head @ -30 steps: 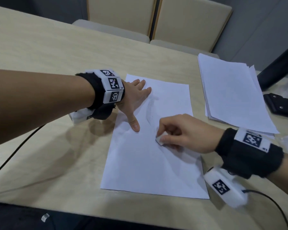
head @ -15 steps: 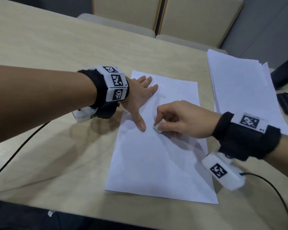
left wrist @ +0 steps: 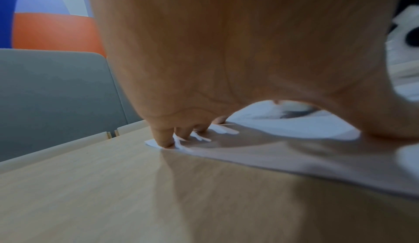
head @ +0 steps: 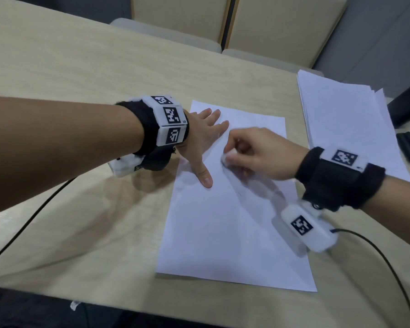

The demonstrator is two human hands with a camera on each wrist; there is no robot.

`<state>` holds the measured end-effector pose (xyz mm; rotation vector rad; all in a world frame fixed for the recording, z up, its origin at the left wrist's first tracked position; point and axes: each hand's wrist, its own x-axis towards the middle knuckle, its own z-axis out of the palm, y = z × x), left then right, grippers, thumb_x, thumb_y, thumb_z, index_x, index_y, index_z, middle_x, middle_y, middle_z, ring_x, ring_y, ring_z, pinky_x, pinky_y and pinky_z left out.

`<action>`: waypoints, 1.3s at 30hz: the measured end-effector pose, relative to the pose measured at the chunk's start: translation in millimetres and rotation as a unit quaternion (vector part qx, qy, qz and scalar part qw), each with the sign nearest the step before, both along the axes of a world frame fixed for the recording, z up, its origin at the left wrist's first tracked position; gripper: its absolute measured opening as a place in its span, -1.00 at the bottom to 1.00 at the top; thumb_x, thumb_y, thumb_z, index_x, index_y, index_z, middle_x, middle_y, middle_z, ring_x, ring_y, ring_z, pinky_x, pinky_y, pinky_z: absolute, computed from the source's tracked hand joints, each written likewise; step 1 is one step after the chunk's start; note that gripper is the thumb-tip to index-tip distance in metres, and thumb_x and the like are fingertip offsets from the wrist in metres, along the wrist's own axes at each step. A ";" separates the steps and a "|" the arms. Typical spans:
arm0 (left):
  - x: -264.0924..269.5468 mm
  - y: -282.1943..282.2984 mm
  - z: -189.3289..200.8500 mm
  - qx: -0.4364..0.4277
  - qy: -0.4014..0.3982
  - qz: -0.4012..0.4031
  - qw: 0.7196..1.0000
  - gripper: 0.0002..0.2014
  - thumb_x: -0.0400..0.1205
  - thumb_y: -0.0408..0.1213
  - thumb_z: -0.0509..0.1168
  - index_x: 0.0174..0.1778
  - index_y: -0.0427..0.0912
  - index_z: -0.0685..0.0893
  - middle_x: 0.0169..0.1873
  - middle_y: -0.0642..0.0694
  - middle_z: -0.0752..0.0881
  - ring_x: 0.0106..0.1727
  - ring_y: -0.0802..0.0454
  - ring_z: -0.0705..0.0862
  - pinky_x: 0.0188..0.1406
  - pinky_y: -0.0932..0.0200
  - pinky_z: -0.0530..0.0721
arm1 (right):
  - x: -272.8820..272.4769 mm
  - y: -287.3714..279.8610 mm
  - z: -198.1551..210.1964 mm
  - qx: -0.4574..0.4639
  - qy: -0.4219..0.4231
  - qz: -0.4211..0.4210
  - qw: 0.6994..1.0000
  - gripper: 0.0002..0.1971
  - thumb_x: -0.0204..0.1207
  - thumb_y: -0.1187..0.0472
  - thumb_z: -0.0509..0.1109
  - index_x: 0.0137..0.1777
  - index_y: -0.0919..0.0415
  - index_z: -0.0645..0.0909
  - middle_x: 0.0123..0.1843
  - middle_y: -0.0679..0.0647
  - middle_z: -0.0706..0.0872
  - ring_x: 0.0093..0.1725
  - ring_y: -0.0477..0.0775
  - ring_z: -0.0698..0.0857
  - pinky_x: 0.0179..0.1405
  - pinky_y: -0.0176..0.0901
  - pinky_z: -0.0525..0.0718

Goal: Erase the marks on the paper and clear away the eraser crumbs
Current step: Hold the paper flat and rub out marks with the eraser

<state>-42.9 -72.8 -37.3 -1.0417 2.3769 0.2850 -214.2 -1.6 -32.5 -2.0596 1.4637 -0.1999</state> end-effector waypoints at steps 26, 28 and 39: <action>-0.8 4.0 2.6 0.000 -0.001 0.003 1.000 0.47 0.10 0.53 0.41 0.65 0.01 -0.42 0.67 -0.14 -0.41 0.70 -0.16 -0.34 0.66 -0.32 -0.06 | 1.4 -9.7 1.0 0.008 -0.001 0.002 1.000 -0.94 0.55 0.16 0.40 -0.14 0.10 0.61 -0.41 0.02 0.77 -0.46 -0.01 0.70 -0.32 -0.23 0.64; -0.3 4.6 2.5 0.002 0.005 0.000 1.000 0.46 0.09 0.52 0.42 0.63 0.08 -0.45 0.67 -0.15 -0.39 0.70 -0.18 -0.34 0.65 -0.36 -0.04 | 2.2 -23.1 -2.6 -0.028 -0.039 -0.063 0.997 -0.90 0.56 0.22 0.37 -0.18 0.11 0.55 -0.40 0.06 0.77 -0.51 0.06 0.69 -0.37 -0.16 0.63; -0.2 1.3 -0.9 0.001 0.002 0.005 1.000 0.50 0.05 0.56 0.39 0.66 0.01 -0.43 0.67 -0.12 -0.42 0.70 -0.14 -0.35 0.67 -0.29 -0.10 | -1.0 -2.4 -1.4 0.017 -0.024 -0.017 0.999 -0.94 0.55 0.18 0.38 -0.11 0.15 0.60 -0.33 0.19 0.82 -0.42 0.21 0.75 -0.31 -0.09 0.71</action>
